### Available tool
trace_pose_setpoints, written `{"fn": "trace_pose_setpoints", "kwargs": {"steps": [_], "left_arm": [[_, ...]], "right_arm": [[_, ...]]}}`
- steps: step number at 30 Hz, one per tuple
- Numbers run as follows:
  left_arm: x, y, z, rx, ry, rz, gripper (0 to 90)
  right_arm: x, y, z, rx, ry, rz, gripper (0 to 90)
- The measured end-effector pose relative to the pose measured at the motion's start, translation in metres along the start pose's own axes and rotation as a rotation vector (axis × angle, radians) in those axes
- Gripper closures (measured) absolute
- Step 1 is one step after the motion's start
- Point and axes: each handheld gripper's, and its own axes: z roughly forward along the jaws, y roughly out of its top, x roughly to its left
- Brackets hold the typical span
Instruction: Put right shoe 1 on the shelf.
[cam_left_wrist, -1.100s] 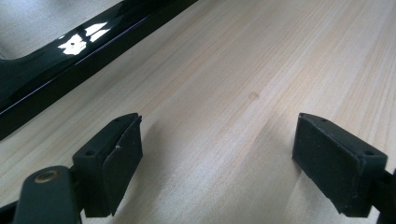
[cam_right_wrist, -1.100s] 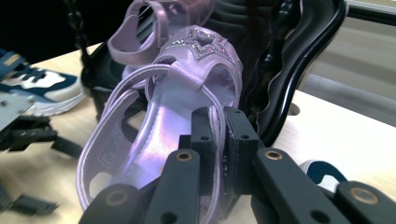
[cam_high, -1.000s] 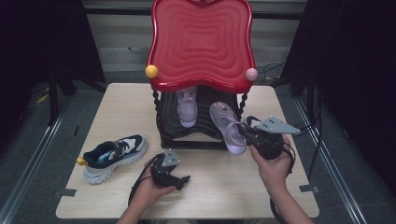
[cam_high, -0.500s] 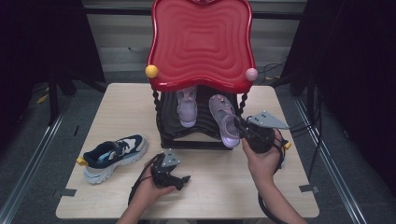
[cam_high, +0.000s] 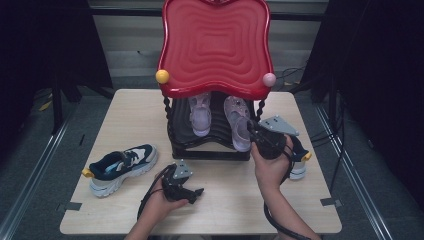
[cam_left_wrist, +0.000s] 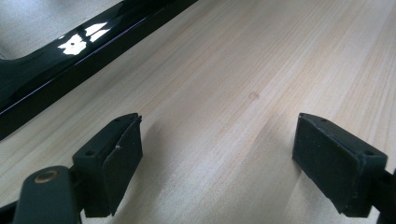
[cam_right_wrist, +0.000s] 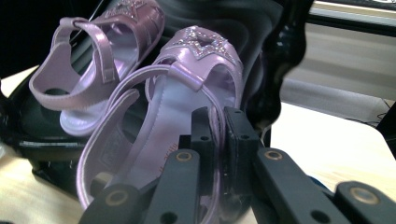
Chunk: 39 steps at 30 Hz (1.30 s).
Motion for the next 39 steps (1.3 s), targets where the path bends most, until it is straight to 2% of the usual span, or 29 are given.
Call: {"fn": "trace_pose_setpoints", "kwargs": {"steps": [5, 6, 14, 17, 24, 27, 32, 39], "left_arm": [[0.000, 0.000, 0.000, -0.001, -0.001, -0.001, 15.5], [0.000, 0.000, 0.000, -0.003, -0.002, 0.000, 15.5], [0.000, 0.000, 0.000, 0.000, 0.000, -0.001, 15.5], [0.000, 0.000, 0.000, -0.001, 0.000, -0.001, 15.5], [-0.001, 0.000, 0.001, -0.011, 0.001, -0.009, 15.4], [0.000, 0.000, 0.001, -0.013, -0.001, -0.008, 15.5], [0.000, 0.000, 0.001, -0.013, -0.001, -0.008, 15.4], [0.000, 0.000, 0.001, -0.011, -0.001, -0.008, 15.2]], "right_arm": [[0.004, 0.003, 0.004, -0.011, -0.023, 0.004, 83.2], [0.009, 0.004, 0.008, -0.012, -0.038, 0.003, 83.2], [0.026, 0.003, 0.018, -0.034, -0.064, 0.002, 83.2], [0.029, 0.004, 0.021, -0.035, -0.076, 0.000, 83.2], [0.037, 0.008, 0.034, -0.043, -0.105, 0.000, 83.2], [0.043, 0.010, 0.042, -0.053, -0.133, 0.011, 83.1], [0.049, 0.013, 0.053, -0.058, -0.175, 0.001, 83.1], [0.048, 0.018, 0.062, -0.068, -0.202, -0.014, 83.0]]}}
